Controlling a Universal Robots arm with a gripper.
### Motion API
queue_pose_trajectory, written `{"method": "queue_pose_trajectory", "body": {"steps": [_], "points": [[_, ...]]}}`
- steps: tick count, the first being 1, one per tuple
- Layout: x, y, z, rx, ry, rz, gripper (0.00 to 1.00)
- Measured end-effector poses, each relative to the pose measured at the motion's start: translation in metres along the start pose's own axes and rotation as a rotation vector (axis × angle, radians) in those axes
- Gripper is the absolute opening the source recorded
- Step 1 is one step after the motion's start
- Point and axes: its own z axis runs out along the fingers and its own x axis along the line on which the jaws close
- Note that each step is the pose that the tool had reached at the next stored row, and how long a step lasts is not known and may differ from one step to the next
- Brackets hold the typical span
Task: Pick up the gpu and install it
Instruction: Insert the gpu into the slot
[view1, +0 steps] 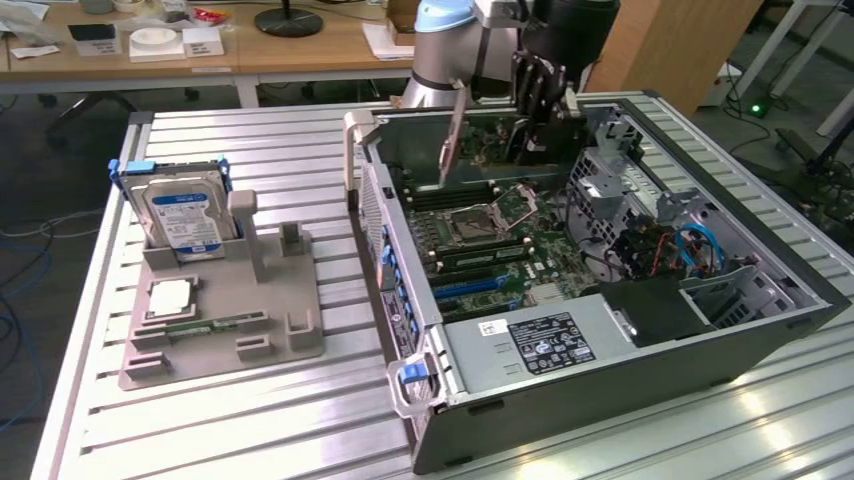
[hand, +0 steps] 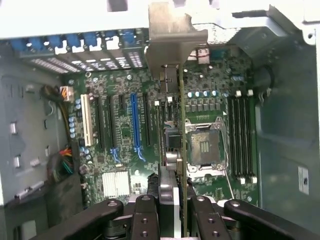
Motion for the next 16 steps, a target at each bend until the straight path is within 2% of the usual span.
{"method": "queue_pose_trajectory", "body": {"steps": [8,9,13,16], "points": [[0.0001,0.0,0.0006,0.0004,0.0021,-0.115,0.29],[0.0002,0.0002,0.0009,0.0035,0.0022,-0.119,0.29],[0.0011,0.0002,0.0032,0.0246,0.0016,-0.123,0.29],[0.0012,0.0002,0.0045,0.0314,0.0017,-0.11,0.29]]}}
